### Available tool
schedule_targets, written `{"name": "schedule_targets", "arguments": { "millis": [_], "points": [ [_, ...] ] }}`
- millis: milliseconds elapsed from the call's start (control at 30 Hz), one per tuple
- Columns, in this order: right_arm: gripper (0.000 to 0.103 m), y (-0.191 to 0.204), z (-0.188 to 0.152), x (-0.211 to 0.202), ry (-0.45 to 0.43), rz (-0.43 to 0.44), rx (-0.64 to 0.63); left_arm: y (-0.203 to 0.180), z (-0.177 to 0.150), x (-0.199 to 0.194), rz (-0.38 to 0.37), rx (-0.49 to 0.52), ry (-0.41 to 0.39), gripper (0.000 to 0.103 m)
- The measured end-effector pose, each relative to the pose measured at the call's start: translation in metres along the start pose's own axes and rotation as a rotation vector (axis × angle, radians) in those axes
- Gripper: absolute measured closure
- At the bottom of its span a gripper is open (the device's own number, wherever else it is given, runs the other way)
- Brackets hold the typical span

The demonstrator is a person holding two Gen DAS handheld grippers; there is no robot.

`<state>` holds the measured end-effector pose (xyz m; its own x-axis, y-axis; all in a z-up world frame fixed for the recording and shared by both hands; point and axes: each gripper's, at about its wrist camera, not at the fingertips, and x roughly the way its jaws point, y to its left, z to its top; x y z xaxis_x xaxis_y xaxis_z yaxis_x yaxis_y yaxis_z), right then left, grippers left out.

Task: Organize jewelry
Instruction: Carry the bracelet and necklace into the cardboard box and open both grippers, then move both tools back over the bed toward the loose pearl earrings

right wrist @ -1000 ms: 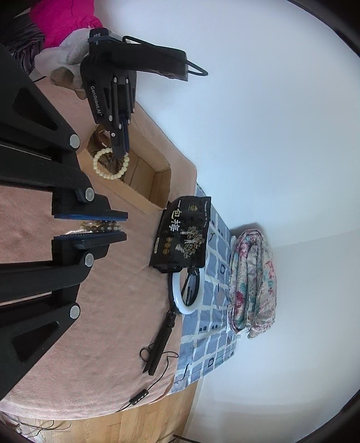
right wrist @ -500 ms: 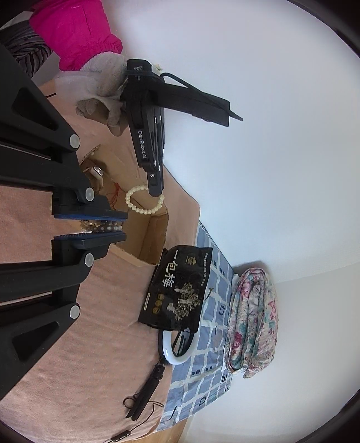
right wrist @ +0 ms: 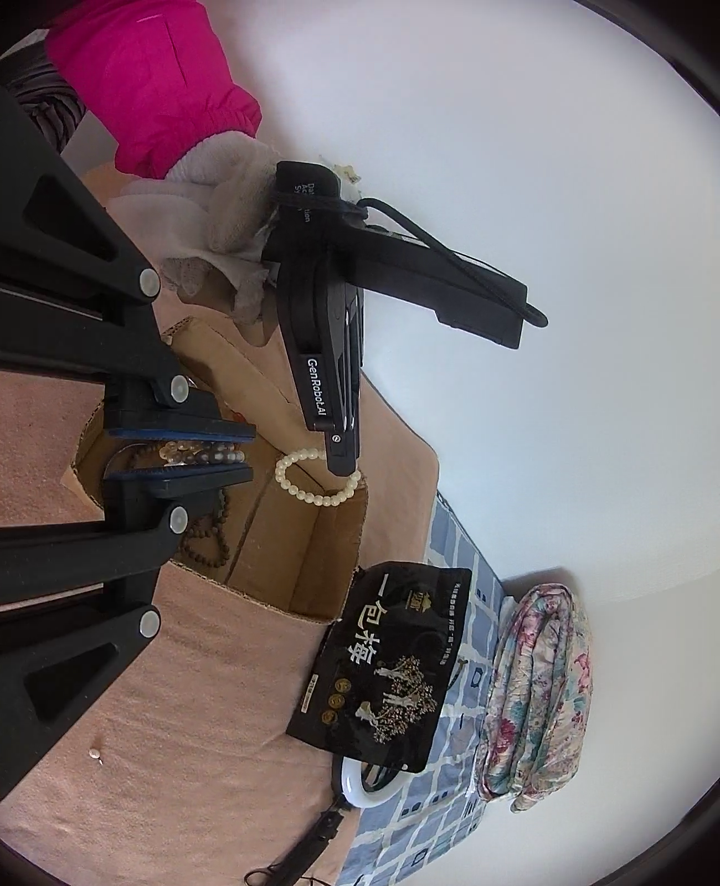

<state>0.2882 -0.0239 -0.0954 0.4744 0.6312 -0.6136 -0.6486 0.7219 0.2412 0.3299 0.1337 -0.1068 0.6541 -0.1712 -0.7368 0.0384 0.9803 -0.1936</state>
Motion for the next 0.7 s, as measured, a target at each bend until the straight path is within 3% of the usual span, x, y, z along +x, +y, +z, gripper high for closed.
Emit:
{"name": "schedule_targets", "arguments": {
  "millis": [333, 400, 433, 500, 533, 567, 633, 700],
  "points": [
    [0.094, 0.007, -0.005, 0.033, 0.059, 0.042, -0.003, 0.012, 0.005, 0.023, 0.016, -0.018, 0.034, 0.098],
    [0.079, 0.006, -0.007, 0.036, 0.068, 0.045, 0.002, 0.013, 0.005, 0.025, 0.014, -0.023, 0.046, 0.098],
    [0.065, 0.007, -0.007, 0.037, 0.067, 0.042, 0.002, 0.014, 0.006, 0.025, 0.018, -0.025, 0.051, 0.096],
    [0.060, 0.007, -0.008, 0.038, 0.069, 0.036, -0.003, 0.015, 0.007, 0.024, 0.024, -0.027, 0.047, 0.063],
    [0.055, 0.008, -0.008, 0.038, 0.071, 0.035, -0.007, 0.015, 0.006, 0.023, 0.027, -0.030, 0.036, 0.059],
    [0.043, 0.009, -0.009, 0.038, 0.074, 0.029, -0.011, 0.016, 0.006, 0.021, 0.031, -0.032, 0.027, 0.058],
    [0.029, 0.010, -0.010, 0.039, 0.079, 0.011, -0.017, 0.016, 0.006, 0.020, 0.033, -0.031, 0.030, 0.058],
    [0.025, 0.011, -0.012, 0.039, 0.082, -0.004, -0.019, 0.016, 0.006, 0.018, 0.035, -0.032, 0.028, 0.058]
  ]
}}
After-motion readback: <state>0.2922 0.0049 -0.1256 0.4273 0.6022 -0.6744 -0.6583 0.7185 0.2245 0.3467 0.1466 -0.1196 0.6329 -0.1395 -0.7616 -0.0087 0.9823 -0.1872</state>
